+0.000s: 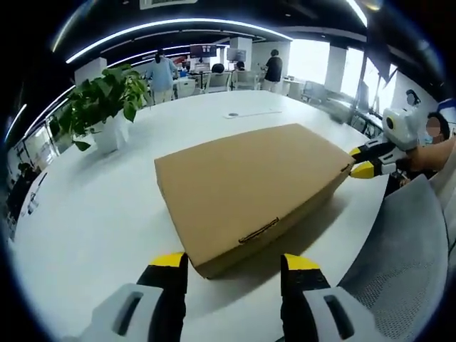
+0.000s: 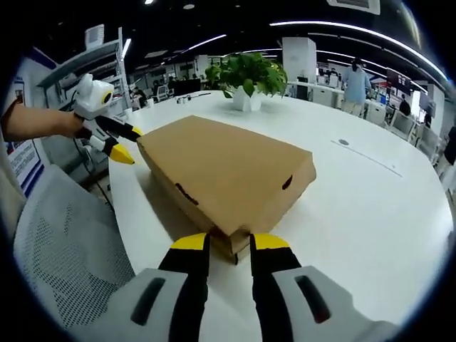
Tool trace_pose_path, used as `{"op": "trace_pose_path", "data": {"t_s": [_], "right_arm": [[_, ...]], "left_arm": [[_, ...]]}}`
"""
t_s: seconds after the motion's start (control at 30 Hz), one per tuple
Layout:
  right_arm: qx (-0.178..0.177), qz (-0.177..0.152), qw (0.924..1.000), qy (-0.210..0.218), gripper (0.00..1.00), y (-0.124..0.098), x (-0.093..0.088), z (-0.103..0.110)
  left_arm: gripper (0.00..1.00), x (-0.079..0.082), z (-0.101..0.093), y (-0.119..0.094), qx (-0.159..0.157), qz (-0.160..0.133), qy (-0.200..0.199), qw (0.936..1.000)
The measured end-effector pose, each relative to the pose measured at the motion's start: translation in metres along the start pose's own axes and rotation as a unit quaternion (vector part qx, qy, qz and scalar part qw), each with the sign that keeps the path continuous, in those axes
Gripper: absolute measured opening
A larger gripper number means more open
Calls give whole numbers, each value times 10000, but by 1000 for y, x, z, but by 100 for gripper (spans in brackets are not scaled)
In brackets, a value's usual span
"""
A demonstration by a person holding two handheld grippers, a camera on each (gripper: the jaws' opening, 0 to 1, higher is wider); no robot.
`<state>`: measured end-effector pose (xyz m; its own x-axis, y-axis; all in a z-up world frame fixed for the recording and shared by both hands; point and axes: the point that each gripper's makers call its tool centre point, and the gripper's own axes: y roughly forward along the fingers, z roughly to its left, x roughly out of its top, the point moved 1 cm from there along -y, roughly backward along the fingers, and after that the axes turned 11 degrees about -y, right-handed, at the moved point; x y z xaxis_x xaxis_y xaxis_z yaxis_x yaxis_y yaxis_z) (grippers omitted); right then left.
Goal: Operate the shoe box by opening the lid, removing the specified soft item, and placing it in the target area until the item is outside and the box remains undamaged.
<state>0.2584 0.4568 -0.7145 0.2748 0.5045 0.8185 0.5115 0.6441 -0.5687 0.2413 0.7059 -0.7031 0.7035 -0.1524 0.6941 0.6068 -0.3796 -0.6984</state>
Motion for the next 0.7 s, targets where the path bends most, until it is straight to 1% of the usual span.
{"op": "trace_pose_path", "data": {"t_s": [0.13, 0.2, 0.4, 0.7], "right_arm": [[-10, -18, 10000, 23, 22, -1, 1, 2], [23, -35, 10000, 77, 24, -1, 2, 4], [65, -33, 10000, 56, 28, -2, 3, 8], [87, -65, 9999, 4, 29, -9, 12, 8]], "left_arm": [[53, 0, 0, -2, 7, -46, -41, 10000], [53, 0, 0, -2, 20, -60, -43, 10000], [53, 2, -2, -5, 51, -110, -51, 9999], [52, 8, -3, -10, 101, -275, -92, 9995]]}}
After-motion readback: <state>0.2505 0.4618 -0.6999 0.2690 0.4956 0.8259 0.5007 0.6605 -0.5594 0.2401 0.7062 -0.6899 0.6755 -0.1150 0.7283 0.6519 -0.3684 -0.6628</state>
